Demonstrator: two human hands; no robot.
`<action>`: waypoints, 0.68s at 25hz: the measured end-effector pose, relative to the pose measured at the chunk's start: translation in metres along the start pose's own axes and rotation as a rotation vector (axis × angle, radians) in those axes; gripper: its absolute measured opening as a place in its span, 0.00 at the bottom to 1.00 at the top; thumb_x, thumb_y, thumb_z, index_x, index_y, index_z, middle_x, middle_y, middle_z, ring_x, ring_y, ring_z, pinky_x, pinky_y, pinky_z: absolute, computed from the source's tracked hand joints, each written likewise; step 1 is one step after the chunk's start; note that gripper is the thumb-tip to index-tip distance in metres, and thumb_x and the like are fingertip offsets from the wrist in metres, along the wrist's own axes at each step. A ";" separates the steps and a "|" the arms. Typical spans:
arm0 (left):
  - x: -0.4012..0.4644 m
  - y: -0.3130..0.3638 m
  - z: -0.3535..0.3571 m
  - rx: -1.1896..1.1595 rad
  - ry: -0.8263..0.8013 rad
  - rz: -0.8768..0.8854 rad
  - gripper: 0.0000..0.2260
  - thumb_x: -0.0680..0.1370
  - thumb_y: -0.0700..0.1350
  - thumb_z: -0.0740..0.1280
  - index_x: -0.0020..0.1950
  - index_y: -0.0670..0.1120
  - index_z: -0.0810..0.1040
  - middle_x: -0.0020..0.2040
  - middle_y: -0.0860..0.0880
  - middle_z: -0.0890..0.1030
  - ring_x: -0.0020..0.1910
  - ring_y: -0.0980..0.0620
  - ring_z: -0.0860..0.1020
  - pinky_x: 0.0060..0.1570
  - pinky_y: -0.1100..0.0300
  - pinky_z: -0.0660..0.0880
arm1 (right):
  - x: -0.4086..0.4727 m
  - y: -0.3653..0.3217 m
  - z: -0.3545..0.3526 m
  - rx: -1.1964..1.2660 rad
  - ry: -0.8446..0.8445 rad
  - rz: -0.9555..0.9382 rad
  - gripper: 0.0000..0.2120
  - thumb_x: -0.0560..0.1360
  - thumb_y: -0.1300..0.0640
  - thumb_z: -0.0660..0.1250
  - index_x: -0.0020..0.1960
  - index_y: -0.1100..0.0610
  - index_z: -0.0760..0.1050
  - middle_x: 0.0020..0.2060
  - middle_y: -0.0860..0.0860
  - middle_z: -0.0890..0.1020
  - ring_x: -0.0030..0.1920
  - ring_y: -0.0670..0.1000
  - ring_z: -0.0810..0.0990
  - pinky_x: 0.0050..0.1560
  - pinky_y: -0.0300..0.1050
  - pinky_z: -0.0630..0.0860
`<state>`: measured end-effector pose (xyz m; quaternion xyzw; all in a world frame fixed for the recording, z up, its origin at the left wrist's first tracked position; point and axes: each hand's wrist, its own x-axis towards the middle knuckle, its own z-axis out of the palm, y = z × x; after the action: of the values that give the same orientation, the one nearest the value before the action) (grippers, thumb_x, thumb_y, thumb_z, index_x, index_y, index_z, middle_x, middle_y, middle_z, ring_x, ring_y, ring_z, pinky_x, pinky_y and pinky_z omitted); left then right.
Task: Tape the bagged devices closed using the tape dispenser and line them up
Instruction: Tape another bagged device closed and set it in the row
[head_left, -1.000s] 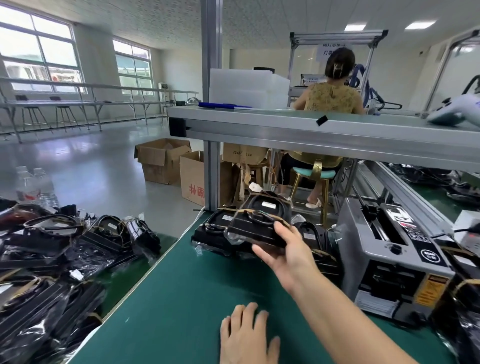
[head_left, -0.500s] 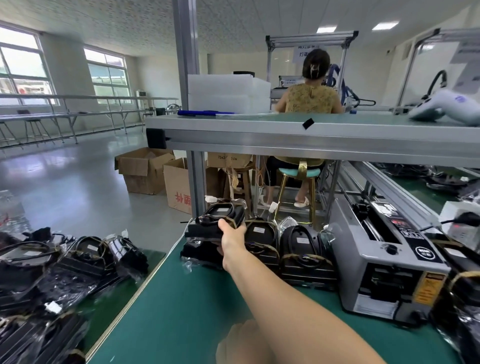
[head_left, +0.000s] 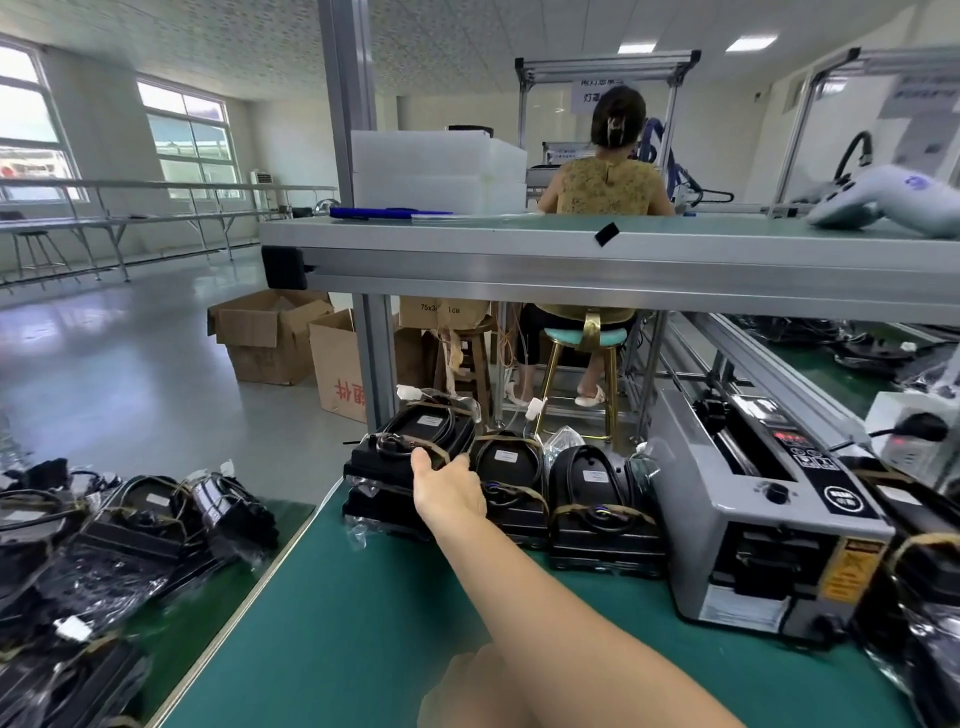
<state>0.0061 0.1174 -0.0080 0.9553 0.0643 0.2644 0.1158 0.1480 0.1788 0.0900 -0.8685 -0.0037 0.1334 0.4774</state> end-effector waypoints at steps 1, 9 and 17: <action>-0.001 0.001 0.000 0.018 -0.002 0.001 0.14 0.59 0.56 0.62 0.32 0.50 0.82 0.33 0.53 0.83 0.33 0.55 0.82 0.43 0.62 0.65 | -0.001 0.002 -0.001 -0.068 0.056 -0.037 0.32 0.78 0.38 0.56 0.74 0.59 0.61 0.68 0.58 0.68 0.64 0.60 0.73 0.61 0.50 0.69; -0.004 0.004 0.000 -0.070 -0.253 -0.092 0.25 0.38 0.61 0.76 0.31 0.55 0.82 0.37 0.56 0.83 0.45 0.55 0.72 0.44 0.62 0.64 | -0.003 0.016 -0.015 -0.177 0.058 -0.188 0.25 0.81 0.43 0.55 0.70 0.58 0.65 0.66 0.57 0.68 0.63 0.61 0.73 0.57 0.52 0.70; 0.010 -0.007 -0.013 0.024 -0.473 -0.162 0.28 0.78 0.62 0.50 0.77 0.58 0.47 0.77 0.56 0.51 0.76 0.56 0.50 0.73 0.58 0.47 | -0.109 0.079 -0.087 -0.079 -0.166 -0.523 0.28 0.72 0.45 0.63 0.71 0.41 0.62 0.59 0.40 0.68 0.52 0.43 0.73 0.59 0.43 0.71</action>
<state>0.0073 0.1285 0.0060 0.9836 0.1147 0.0228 0.1372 0.0534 0.0493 0.0930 -0.8422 -0.2721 0.0762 0.4593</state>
